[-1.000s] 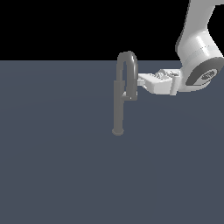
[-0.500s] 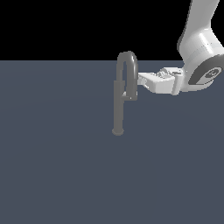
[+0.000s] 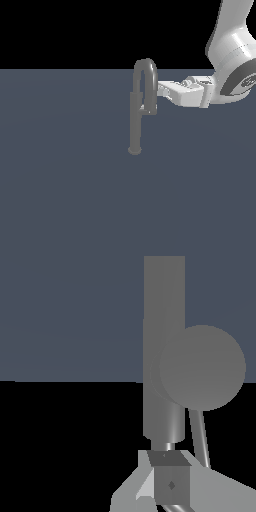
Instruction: Turn on the faucet by rotating a designated handle.
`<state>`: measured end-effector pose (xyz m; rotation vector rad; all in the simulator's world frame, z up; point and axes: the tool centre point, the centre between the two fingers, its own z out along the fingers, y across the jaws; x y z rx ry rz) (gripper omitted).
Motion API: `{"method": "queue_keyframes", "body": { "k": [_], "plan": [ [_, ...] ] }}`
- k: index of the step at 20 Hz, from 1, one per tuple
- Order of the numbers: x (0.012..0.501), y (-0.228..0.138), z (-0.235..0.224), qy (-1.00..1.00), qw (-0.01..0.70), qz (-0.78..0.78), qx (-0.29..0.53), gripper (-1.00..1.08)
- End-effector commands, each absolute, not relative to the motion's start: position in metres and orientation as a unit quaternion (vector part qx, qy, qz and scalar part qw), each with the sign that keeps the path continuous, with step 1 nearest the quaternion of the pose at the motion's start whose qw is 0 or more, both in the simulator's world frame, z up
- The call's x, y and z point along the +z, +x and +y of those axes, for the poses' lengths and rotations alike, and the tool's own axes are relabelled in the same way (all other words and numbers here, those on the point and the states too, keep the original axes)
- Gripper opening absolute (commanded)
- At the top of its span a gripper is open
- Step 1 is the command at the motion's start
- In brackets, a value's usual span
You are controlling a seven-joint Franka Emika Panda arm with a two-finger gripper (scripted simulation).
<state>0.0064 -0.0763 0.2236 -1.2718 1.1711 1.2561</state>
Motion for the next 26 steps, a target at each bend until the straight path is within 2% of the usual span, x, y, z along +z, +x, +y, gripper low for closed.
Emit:
{"method": "queue_keyframes", "body": {
  "k": [1, 5, 7, 16, 18, 26],
  "plan": [
    [0.224, -0.005, -0.077, -0.52, 0.48, 0.479, 0.519, -1.0],
    [0.225, -0.017, -0.078, -0.52, 0.48, 0.479, 0.52, -1.0],
    [0.23, -0.008, -0.077, -0.525, 0.483, 0.477, 0.513, -1.0],
    [0.213, -0.042, -0.08, -0.52, 0.48, 0.479, 0.519, -1.0],
    [0.226, -0.033, -0.079, -0.528, 0.485, 0.473, 0.512, -1.0],
    [0.189, -0.059, -0.081, -0.52, 0.48, 0.479, 0.52, -1.0]
  ]
}}
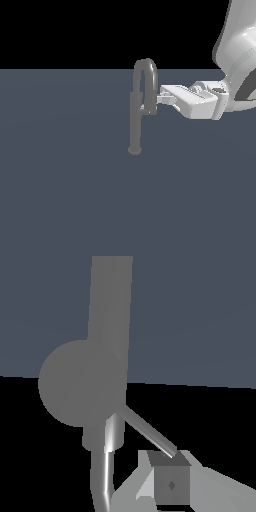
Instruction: Turn on the faucet by rotating a designated handle.
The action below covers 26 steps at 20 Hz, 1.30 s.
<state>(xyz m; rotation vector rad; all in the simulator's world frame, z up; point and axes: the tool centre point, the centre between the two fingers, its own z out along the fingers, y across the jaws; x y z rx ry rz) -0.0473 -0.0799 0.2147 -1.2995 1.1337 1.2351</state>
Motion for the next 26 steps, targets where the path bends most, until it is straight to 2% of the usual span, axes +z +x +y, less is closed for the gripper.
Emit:
{"method": "queue_keyframes", "body": {
  "k": [1, 8, 9, 10, 19, 20, 21, 26],
  "plan": [
    [0.215, -0.047, -0.08, -0.535, 0.489, 0.466, 0.508, -1.0],
    [0.163, -0.061, -0.082, -0.521, 0.48, 0.478, 0.519, -1.0],
    [0.163, -0.061, -0.082, -0.521, 0.48, 0.478, 0.519, -1.0],
    [0.192, -0.051, -0.08, -0.535, 0.489, 0.463, 0.509, -1.0],
    [0.138, -0.05, -0.081, -0.521, 0.48, 0.478, 0.519, -1.0],
    [0.138, -0.05, -0.081, -0.521, 0.48, 0.478, 0.519, -1.0],
    [0.177, -0.042, -0.081, -0.538, 0.492, 0.457, 0.509, -1.0],
    [0.153, -0.036, -0.08, -0.531, 0.487, 0.466, 0.513, -1.0]
  ]
}}
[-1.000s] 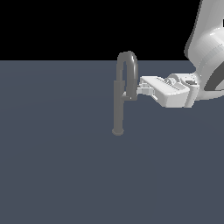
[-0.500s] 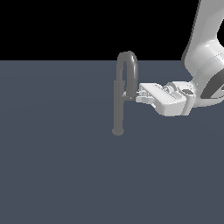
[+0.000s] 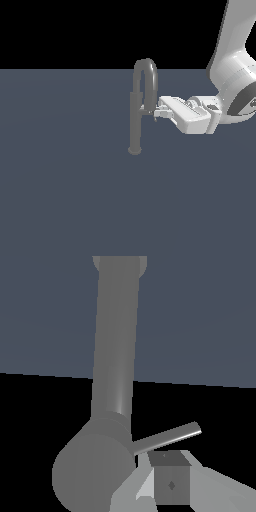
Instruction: Turn on the faucet by rotating a designated handle.
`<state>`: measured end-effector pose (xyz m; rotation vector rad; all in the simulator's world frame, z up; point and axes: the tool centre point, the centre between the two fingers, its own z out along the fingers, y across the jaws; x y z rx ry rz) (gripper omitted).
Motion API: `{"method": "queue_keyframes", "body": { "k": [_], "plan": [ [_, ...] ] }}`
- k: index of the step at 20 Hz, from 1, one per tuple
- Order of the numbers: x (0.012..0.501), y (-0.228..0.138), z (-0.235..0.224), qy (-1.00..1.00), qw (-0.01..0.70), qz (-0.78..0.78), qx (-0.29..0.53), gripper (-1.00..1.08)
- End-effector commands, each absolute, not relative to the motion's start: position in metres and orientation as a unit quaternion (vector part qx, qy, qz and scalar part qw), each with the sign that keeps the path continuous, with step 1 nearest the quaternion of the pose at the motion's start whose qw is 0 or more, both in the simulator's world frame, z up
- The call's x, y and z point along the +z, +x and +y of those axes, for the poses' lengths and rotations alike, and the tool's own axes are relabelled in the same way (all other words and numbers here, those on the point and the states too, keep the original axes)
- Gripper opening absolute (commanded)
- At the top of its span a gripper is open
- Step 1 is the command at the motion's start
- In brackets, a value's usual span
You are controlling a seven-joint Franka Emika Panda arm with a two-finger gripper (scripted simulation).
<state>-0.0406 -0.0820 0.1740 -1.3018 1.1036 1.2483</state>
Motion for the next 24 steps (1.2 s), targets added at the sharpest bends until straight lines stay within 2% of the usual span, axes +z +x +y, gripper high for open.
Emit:
{"method": "queue_keyframes", "body": {
  "k": [1, 8, 9, 24],
  "plan": [
    [0.148, -0.034, -0.08, -0.53, 0.486, 0.468, 0.514, -1.0],
    [0.12, -0.028, -0.079, -0.521, 0.48, 0.478, 0.519, -1.0],
    [0.164, -0.027, -0.088, -0.536, 0.493, 0.456, 0.512, -1.0],
    [0.114, 0.0, -0.077, -0.52, 0.48, 0.478, 0.519, -1.0]
  ]
}}
